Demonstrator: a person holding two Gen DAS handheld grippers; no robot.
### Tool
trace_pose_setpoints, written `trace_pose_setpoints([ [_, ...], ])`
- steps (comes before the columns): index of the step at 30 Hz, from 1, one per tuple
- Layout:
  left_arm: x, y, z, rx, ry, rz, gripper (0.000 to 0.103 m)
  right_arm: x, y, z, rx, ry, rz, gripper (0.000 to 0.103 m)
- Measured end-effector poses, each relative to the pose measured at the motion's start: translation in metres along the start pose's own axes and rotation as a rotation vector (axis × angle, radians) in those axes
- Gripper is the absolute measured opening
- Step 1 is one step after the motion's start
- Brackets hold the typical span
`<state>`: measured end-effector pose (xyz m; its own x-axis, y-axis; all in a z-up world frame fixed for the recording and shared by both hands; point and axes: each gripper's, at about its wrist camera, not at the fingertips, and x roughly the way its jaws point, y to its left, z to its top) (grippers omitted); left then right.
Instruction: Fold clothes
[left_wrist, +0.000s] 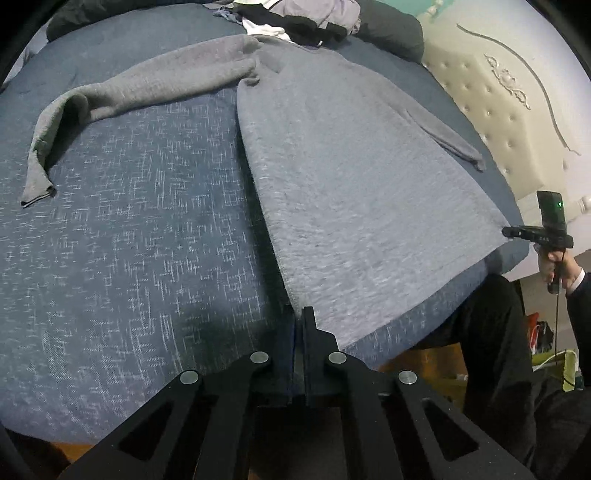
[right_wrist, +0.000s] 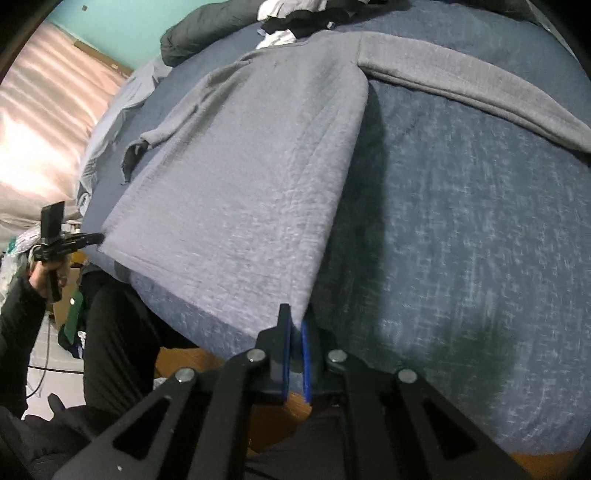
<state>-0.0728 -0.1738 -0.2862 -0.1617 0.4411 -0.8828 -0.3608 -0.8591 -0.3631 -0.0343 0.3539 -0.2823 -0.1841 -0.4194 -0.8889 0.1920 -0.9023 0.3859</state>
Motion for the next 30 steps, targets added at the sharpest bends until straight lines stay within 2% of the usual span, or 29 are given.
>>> trace_pose_setpoints([
  [6,0.031,0.023,-0.012,-0.04,0.062,0.021,0.003,0.037,-0.013,-0.012,0.002,0.063,-0.078,0.004],
  [11,0.048,0.034,-0.013,-0.059,0.058,0.036,0.005,0.053,-0.026,-0.01,0.031,0.077,-0.092,0.004],
  [18,0.061,0.033,-0.01,-0.059,0.082,0.068,0.007,0.061,-0.017,-0.006,-0.02,0.093,-0.082,0.007],
  [22,0.051,0.028,0.0,-0.051,0.034,0.087,0.007,0.049,-0.022,-0.003,0.001,0.069,-0.093,0.022],
  [30,0.02,0.009,0.042,-0.024,-0.099,0.121,0.007,0.015,-0.035,0.019,0.044,-0.044,-0.107,0.023],
])
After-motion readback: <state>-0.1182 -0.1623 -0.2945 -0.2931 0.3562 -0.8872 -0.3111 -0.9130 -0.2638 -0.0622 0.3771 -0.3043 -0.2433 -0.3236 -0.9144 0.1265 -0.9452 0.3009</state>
